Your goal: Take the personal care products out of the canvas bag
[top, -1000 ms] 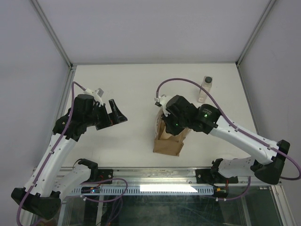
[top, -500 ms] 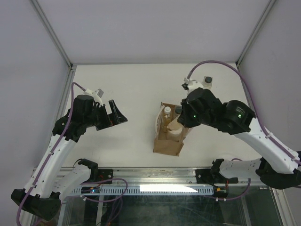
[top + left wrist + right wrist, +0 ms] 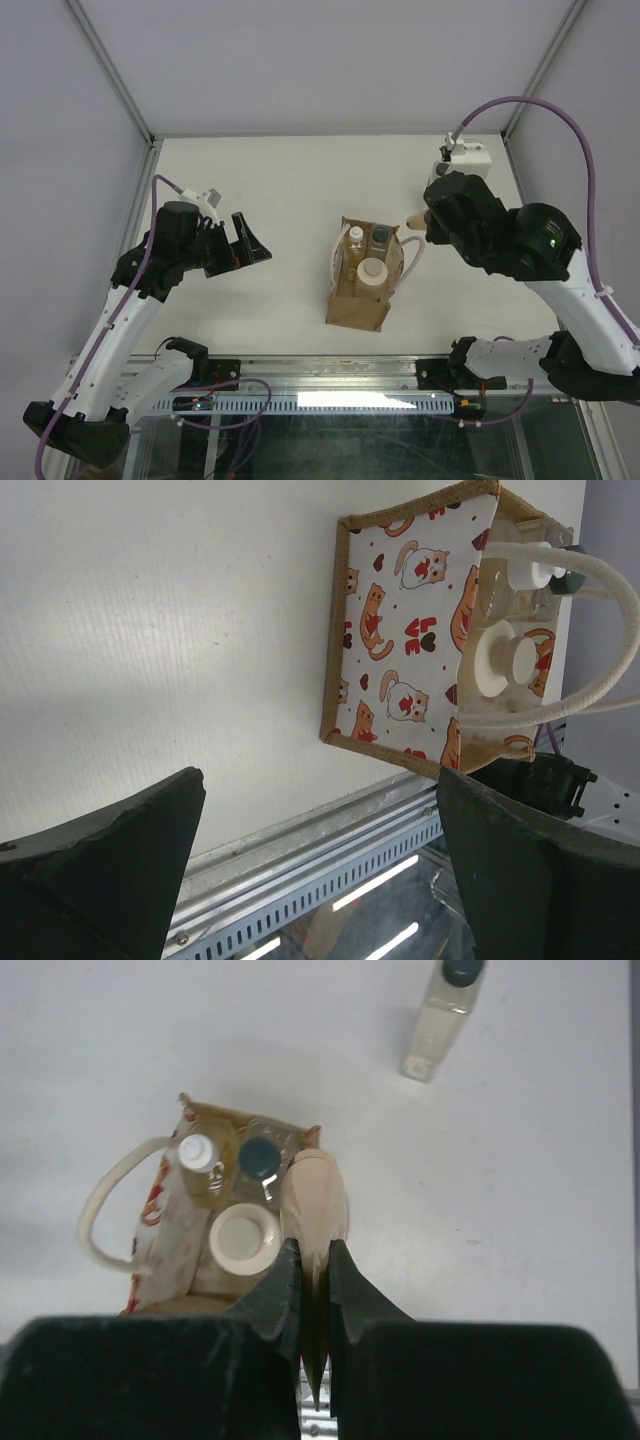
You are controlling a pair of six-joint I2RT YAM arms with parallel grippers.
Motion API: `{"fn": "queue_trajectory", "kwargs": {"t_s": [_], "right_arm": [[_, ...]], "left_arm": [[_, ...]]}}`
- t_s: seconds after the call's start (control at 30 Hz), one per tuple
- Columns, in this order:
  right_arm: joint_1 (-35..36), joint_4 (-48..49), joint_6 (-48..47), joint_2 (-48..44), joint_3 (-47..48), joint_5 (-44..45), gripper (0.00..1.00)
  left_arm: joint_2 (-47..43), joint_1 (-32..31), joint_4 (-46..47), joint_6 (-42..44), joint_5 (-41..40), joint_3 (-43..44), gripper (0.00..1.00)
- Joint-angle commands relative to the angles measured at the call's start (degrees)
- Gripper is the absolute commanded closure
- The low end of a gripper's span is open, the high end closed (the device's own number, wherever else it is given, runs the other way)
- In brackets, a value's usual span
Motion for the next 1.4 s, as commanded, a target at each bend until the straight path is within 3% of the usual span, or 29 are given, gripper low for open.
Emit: {"fn": "queue_trajectory", "kwargs": {"t_s": [0.0,0.27,0.63,0.83,1.07,1.37], "right_arm": [[-6.4,1.2,-5.9,2.9,1.1,7.1,1.00],[-29.1,13.2,-15.8,6.5,-9.0,-11.3,1.00],[-50.5,26.5,-20.3,16.7,-16.5,-27.4,1.00],[-56.1,28.1,-22.7,26.7,-10.6,-30.8,1.00],[-57.1,27.0,-24.4,38.0,-1.4,-29.3,1.00],[-57.4,27.3,-24.9,43.5,0.8,-29.8,1.00]], "left_arm": [[-1.0,-0.1,0.9,0.8,0.5,0.3,0.01],[-0.5,-0.1,0.8,0.9,-0.2,1.4,0.01],[-1.5,-0.1,-1.0,0.6,-1.9,1.9,0.01],[-1.0,-0.1,-1.2,0.3,-2.9,2.7,0.01],[0.3,-0.1,-1.2,0.4,-3.5,3.0,0.01],[1.1,-0.1,-1.7,1.0,-4.2,3.7,0.01]]}}
